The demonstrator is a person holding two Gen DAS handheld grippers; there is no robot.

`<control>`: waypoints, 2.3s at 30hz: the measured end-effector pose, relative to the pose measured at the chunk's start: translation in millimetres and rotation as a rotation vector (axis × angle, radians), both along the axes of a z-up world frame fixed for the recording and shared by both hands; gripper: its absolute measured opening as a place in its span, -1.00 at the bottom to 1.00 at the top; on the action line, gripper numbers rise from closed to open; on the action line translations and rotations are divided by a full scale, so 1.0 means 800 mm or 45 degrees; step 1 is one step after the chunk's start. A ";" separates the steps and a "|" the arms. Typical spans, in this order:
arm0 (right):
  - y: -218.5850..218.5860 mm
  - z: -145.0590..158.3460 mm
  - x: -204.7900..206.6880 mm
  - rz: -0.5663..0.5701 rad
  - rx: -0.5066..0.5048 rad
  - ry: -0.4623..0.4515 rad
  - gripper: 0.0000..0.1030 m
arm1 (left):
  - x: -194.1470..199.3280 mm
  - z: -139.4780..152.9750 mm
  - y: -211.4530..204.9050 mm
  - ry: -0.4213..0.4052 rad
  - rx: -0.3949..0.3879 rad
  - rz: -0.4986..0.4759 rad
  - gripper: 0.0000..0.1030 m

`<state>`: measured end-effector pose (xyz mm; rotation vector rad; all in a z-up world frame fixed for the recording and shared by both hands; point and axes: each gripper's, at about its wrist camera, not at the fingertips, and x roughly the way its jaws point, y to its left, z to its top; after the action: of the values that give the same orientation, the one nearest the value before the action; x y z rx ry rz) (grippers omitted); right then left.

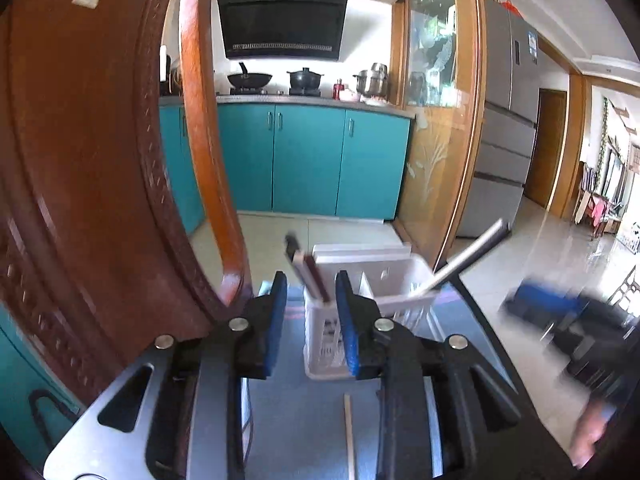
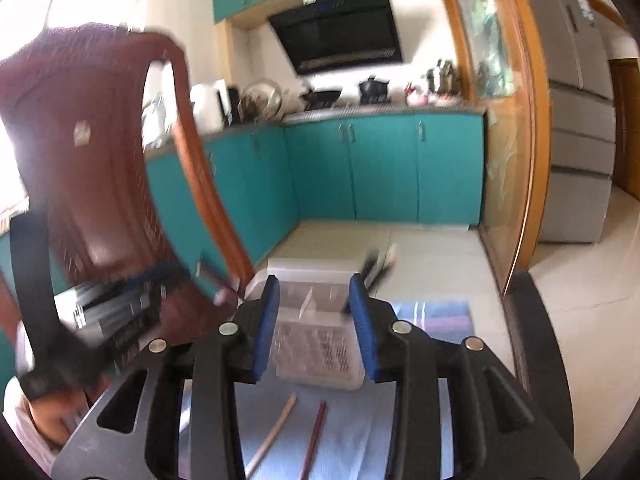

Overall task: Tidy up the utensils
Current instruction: 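Close the left tool on the light wooden stick while the right grasps the red stick, then lift both sticks above the white holder and drop them in, opening both tools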

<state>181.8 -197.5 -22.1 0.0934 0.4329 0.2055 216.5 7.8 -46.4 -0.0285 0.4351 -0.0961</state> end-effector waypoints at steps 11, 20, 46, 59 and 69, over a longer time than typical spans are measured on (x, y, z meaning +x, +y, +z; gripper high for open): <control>0.045 -0.213 0.104 0.003 -0.086 0.729 -0.29 | 0.022 -0.079 0.037 0.388 -0.061 0.264 -0.42; 0.047 -0.219 0.111 -0.098 -0.137 0.732 -0.85 | 0.043 -0.126 0.017 0.589 -0.016 0.211 -0.19; -0.020 -0.214 0.096 -0.209 -0.049 0.741 -0.87 | 0.077 -0.211 -0.048 0.806 0.064 0.017 -0.79; -0.011 -0.166 0.071 -0.091 0.016 0.592 -0.87 | 0.044 -0.124 0.012 0.582 -0.103 0.004 -0.87; -0.020 -0.045 -0.012 0.067 0.167 0.204 -0.87 | -0.032 0.026 -0.005 0.098 -0.092 -0.097 -0.87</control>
<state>171.9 -213.6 -58.3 0.2285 0.5820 0.2793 191.1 3.7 -25.3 -0.0873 0.5093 -0.1860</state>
